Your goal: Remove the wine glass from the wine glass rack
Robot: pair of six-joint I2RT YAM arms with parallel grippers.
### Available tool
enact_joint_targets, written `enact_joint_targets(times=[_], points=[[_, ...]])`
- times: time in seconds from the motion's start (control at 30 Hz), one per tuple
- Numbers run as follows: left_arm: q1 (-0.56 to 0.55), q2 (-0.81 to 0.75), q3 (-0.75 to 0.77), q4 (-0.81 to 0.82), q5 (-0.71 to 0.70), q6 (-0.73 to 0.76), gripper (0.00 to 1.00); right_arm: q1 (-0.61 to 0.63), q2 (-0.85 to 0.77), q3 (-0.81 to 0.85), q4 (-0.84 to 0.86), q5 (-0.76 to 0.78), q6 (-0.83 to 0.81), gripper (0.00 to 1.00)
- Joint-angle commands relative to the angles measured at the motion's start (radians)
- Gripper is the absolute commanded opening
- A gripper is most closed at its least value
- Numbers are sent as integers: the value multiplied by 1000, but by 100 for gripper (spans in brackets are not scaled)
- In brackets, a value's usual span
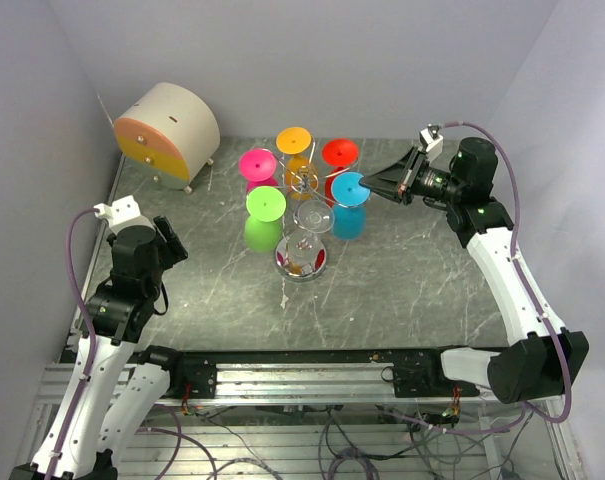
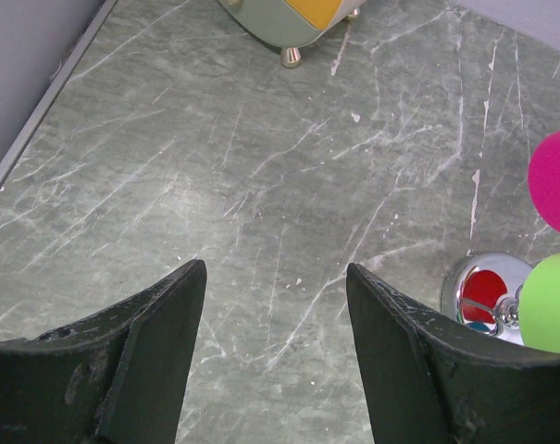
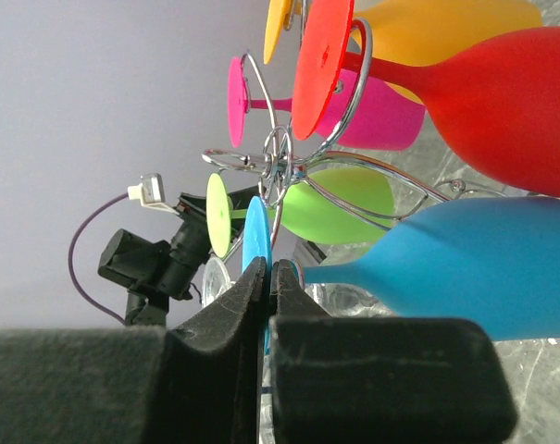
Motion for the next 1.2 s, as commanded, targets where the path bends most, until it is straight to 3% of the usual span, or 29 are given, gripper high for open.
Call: enact_joint_targets(times=[0.0, 0.2, 0.6, 1.17], points=[[-6, -8, 24, -6, -18, -9, 73, 3, -22, -1, 82, 17, 52, 0], [-6, -8, 24, -6, -20, -10, 73, 3, -26, -13, 159, -5, 132, 0], [-6, -8, 23, -6, -19, -9, 73, 2, -48, -7, 32, 46, 69, 0], [-6, 0, 24, -6, -19, -9, 73, 4, -131, -55, -2, 26, 90, 0]])
